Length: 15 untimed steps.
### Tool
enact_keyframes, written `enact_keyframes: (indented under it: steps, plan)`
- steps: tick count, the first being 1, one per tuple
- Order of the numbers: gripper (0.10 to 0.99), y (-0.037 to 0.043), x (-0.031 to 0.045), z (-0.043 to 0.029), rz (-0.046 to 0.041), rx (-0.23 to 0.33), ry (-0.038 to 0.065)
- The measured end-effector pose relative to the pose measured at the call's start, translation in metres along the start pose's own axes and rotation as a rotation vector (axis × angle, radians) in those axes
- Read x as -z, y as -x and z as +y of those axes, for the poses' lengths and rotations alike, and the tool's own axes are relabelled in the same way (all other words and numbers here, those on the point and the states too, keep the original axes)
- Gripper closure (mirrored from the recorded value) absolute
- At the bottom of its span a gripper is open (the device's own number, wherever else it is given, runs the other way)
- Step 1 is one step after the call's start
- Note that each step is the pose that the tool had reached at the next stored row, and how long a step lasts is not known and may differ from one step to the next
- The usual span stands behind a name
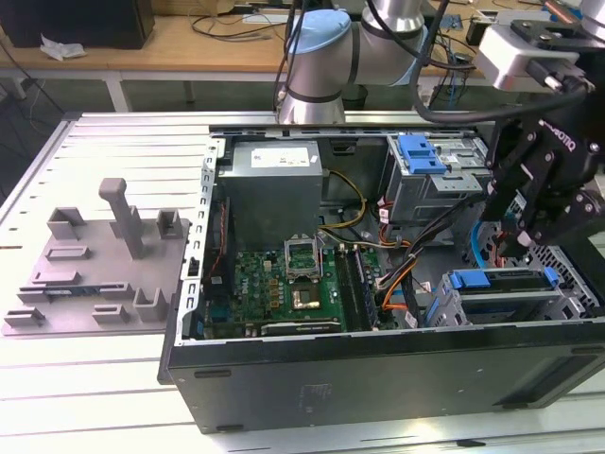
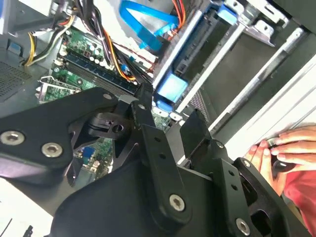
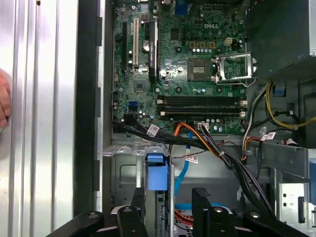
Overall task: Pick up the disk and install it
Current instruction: 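Insert the first disk wire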
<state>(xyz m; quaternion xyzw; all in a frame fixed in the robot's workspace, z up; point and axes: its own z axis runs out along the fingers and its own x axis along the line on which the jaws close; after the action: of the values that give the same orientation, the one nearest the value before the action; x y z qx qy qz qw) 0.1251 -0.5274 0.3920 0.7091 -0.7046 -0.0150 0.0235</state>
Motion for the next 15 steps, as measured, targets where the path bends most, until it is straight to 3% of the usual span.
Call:
enact_keyframes:
  steps: [2,7,12,15]
  plan:
    - [0.580,0.0156,0.0003,-0.0032,0.0181,-0.001,0.000]
    - [0.580,0.0302,0.0009,-0.0103,0.0540,-0.003,0.004]
    - [0.580,0.0366,0.0014,-0.0213,0.0754,-0.004,0.012]
    - [0.580,0.0420,0.0023,-0.0380,0.0873,-0.004,0.019]
